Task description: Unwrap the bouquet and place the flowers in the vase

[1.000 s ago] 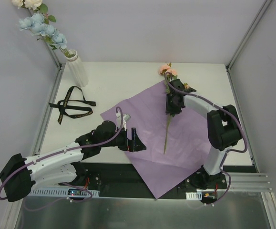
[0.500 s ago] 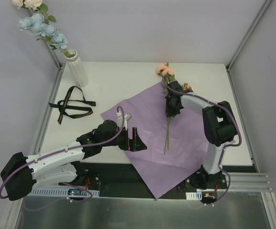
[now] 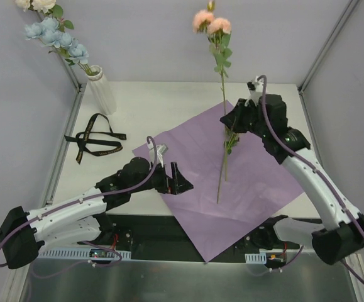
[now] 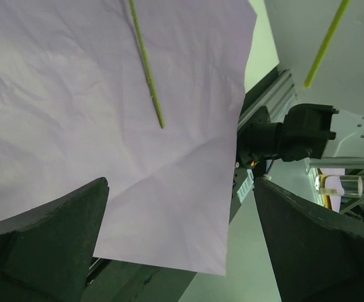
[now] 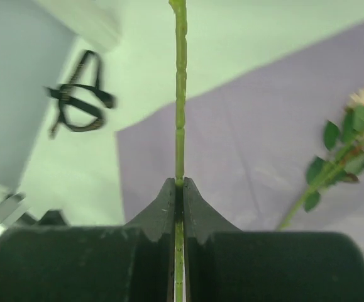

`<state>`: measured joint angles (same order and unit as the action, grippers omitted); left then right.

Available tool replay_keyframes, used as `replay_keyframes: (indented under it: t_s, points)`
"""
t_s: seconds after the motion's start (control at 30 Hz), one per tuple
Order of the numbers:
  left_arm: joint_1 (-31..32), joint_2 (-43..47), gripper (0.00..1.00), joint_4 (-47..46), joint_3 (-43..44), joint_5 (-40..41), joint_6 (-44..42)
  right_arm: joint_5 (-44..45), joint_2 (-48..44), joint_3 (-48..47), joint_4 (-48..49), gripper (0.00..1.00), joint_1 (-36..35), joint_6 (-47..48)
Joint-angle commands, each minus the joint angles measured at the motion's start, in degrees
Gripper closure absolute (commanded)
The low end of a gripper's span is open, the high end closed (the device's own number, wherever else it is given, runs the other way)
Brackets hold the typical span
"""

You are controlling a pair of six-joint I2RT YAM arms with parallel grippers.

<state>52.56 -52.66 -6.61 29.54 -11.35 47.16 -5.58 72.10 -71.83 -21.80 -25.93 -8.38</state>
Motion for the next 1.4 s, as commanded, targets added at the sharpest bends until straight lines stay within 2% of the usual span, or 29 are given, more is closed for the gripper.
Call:
replay_keyframes:
  t_s: [0.0,0.1,0.17,0.23,0.27,0.4,0.6,0.7,0.9,0.97,1.03,1.23,1.37]
  points:
    - [0.44,3.44,0.01,-6.2,0.79,1.17,0.65,-17.41,-6.17,9.41,12.79,0.99,-0.69,-1.81]
    - [0.53,5.46,0.02,-17.79,-1.75,-0.07,2.4,-29.28,-10.12,16.71,21.41,0.99,-2.62,-1.47]
    - [0.36,5.73,0.08,-26.38,-2.73,-0.77,3.38,-32.63,-13.11,19.35,23.2,0.99,-5.6,1.43]
    - [0.36,5.12,0.12,-29.93,-2.47,-2.08,3.64,-32.47,-15.57,21.03,22.07,0.99,-7.72,3.89]
    - [0.36,4.77,0.15,-30.73,-2.03,-2.53,3.56,-33.08,-16.19,21.38,20.41,0.99,-9.29,5.55]
    - [0.44,3.36,0.14,-29.78,-0.01,-2.36,3.64,-33.0,-18.83,22.0,18.29,0.99,-11.42,6.45]
    - [0.44,2.83,0.04,-30.65,0.87,-1.21,4.35,-32.56,-20.59,21.38,15.04,0.99,-13.53,9.78]
    - [0.44,3.62,0.04,-30.57,1.75,0.88,3.65,-31.33,-21.47,21.65,15.12,0.99,-14.32,10.05]
    - [0.44,8.7,0.23,-30.83,-1.14,11.08,3.56,-30.89,-23.05,22.52,16.0,0.99,-14.94,10.14]
    - [0.36,9.94,0.29,-34.76,-2.99,14.68,3.64,-30.98,-23.14,22.61,16.0,0.99,-15.29,10.14]
    - [0.36,10.83,0.3,-38.37,-5.54,16.96,3.56,-30.98,-23.05,22.79,16.0,0.99,-15.46,10.23]
    - [0.44,8.99,0.37,-40.76,-3.53,17.59,1.01,-31.07,-22.79,22.53,16.09,0.99,-15.99,10.32]
    - [0.44,8.45,0.51,-40.5,-2.47,17.95,0.04,-31.07,-22.79,22.79,16.27,0.99,-16.25,10.49]
